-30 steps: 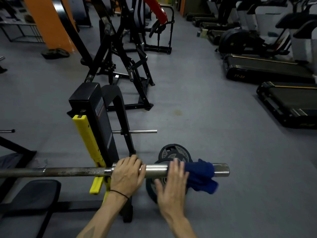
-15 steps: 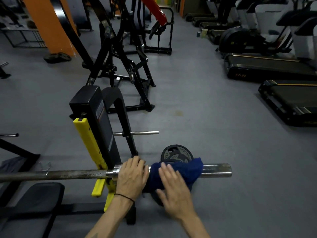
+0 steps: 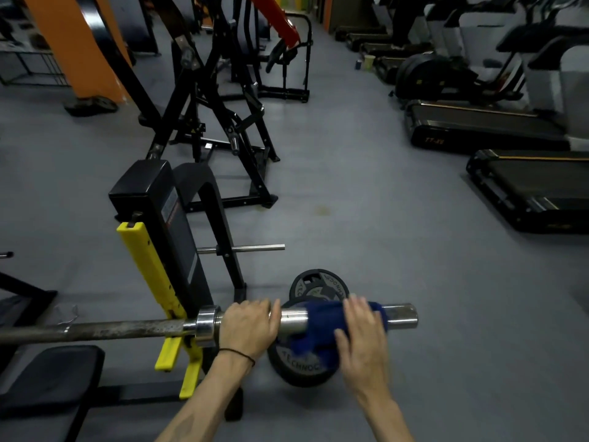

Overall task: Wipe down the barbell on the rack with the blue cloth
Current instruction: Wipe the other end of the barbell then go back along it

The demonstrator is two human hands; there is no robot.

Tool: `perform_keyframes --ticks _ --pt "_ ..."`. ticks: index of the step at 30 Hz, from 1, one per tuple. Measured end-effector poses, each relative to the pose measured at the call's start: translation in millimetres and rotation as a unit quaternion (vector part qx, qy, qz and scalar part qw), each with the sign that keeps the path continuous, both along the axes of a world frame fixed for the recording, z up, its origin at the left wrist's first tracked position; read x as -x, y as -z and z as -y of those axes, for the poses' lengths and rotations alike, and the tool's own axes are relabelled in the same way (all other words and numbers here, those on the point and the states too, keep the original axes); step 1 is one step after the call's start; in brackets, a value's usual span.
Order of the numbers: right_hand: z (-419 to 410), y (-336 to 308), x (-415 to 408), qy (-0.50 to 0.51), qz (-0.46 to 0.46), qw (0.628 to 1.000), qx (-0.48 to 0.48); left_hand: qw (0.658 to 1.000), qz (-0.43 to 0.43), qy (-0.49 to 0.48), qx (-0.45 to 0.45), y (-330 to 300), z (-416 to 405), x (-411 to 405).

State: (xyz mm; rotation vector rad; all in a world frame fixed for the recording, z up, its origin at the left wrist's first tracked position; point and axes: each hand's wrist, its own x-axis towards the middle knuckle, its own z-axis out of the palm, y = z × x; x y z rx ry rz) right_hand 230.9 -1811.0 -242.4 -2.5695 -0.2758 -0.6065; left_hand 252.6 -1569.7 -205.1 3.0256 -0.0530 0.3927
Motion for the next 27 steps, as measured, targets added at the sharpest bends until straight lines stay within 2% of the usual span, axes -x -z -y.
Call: perform_keyframes --ticks 2,4,6,9,10,12,15,17,18,21,22,24,27 --pt "-14 -4 2 0.077 -0.024 0.994 -0.078 0.999 -0.023 -0.029 0.018 -6 2 -5" --pt "-61 -3 15 0.05 -0.042 0.993 -0.095 0.999 -0.016 -0.034 0.023 -6 3 -5" --pt "-90 2 35 -0.044 -0.048 0.997 -0.043 0.999 -0.01 -0.024 0.021 -8 3 -3" --pt "-47 4 24 -0.096 -0.01 0.994 0.051 0.999 0.036 0.026 -0.014 -2 -1 -3" --pt "-26 5 18 -0.074 -0.002 0.996 0.051 0.998 0.048 0.032 -0.011 1 -2 -3" --pt "3 3 10 0.01 -0.007 1.0 -0.018 0.997 0.071 0.016 0.012 5 -1 0" --pt "-33 0 12 0.09 -0.043 0.989 -0.107 0.996 0.091 0.001 0.024 7 4 6" --pt "-75 1 27 0.021 -0.059 0.993 -0.101 0.994 0.102 0.01 0.032 8 4 7" --pt "-84 3 35 -0.036 -0.058 0.996 -0.065 0.994 0.102 0.013 0.042 7 3 6" --pt "-40 2 20 -0.113 -0.02 0.991 0.065 0.993 0.098 0.016 0.06 5 1 4" --pt "-19 2 13 -0.097 -0.01 0.993 0.074 0.993 0.095 0.018 0.062 4 1 5" --pt "12 2 7 -0.018 -0.012 0.999 0.024 0.994 0.096 0.021 0.055 4 2 6" --pt "-24 1 14 0.067 -0.053 0.991 -0.099 0.994 0.095 0.015 0.047 3 6 8"
